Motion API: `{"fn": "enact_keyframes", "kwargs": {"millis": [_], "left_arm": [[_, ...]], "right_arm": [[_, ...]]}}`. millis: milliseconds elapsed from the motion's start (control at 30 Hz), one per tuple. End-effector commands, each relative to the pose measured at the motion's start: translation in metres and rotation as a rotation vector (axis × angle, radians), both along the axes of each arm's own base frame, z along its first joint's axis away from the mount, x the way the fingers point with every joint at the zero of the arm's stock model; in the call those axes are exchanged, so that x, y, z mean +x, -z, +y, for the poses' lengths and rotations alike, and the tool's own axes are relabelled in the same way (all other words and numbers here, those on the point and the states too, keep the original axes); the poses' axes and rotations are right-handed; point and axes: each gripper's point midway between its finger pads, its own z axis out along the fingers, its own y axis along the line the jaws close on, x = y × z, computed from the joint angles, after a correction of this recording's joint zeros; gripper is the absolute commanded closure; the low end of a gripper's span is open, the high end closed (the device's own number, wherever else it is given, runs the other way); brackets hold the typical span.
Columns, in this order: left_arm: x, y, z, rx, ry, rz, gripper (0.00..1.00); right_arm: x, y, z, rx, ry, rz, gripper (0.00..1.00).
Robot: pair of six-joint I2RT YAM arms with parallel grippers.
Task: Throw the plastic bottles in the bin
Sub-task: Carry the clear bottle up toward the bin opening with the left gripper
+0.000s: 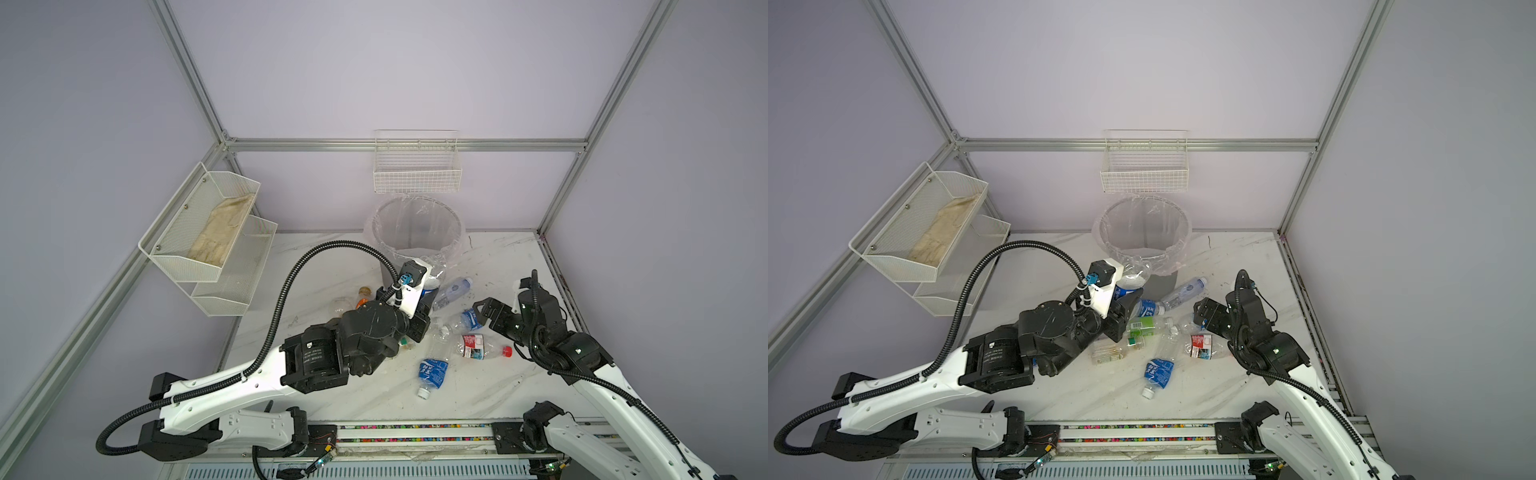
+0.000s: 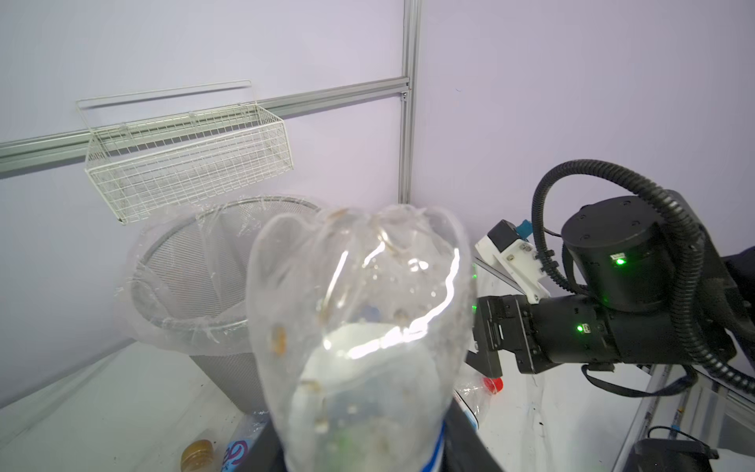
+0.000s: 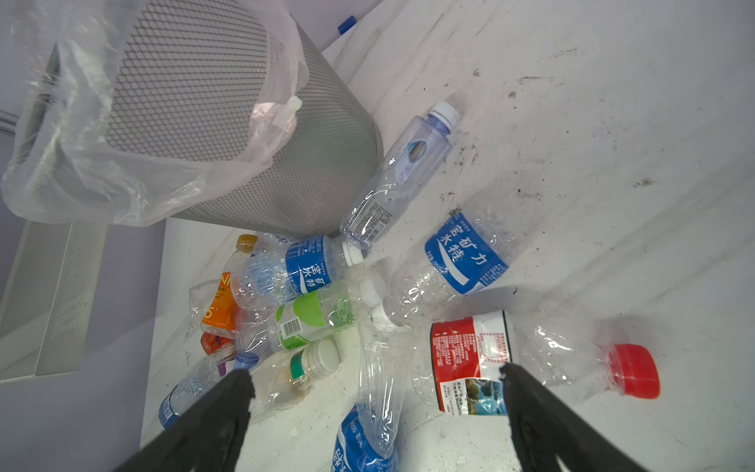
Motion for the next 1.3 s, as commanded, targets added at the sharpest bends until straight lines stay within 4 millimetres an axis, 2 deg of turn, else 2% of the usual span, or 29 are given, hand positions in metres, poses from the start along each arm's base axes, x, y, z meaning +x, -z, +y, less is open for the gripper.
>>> {"fn": "enact_keyframes", "kwargs": {"millis": [0, 133, 233, 333, 533, 700, 867, 1033, 1100, 1267], "left_arm": [[0.002, -0.069, 0.022, -0.085, -0.029, -0.135, 0.80], [0.007, -0.103, 0.035, -0.114, -0.055, -0.199, 0.80], [0.009, -0.119, 0.039, -0.126, -0.064, -0.230, 0.80], [0.011, -0.130, 0.039, -0.130, -0.069, -0.255, 0.81], [0.019, -0.153, 0.042, -0.138, -0.083, -0.302, 0.81], [0.033, -0.168, 0.040, -0.134, -0.087, -0.317, 0.81], [0.051, -0.169, 0.033, -0.120, -0.096, -0.315, 0.81], [0.083, -0.160, 0.033, -0.133, -0.111, -0.276, 0.81], [0.104, -0.146, 0.022, -0.120, -0.113, -0.241, 0.82], [0.138, -0.131, 0.017, -0.139, -0.126, -0.184, 0.82]], "right_arm": [[0.001, -0.003, 0.011, 0.011, -0.077, -0.040, 0.03], [-0.004, 0.004, 0.023, 0.036, -0.150, -0.032, 0.03], [-0.008, -0.002, 0.035, 0.083, -0.221, -0.060, 0.03], [-0.011, -0.012, 0.039, 0.115, -0.241, -0.096, 0.03], [-0.011, -0.011, 0.045, 0.131, -0.273, -0.084, 0.03], [-0.014, -0.021, 0.048, 0.158, -0.285, -0.108, 0.03], [-0.016, -0.028, 0.044, 0.152, -0.274, -0.115, 0.03], [-0.020, -0.027, 0.043, 0.166, -0.274, -0.115, 0.03], [-0.021, -0.027, 0.043, 0.170, -0.273, -0.117, 0.03], [-0.021, -0.030, 0.043, 0.170, -0.274, -0.119, 0.03]]}}
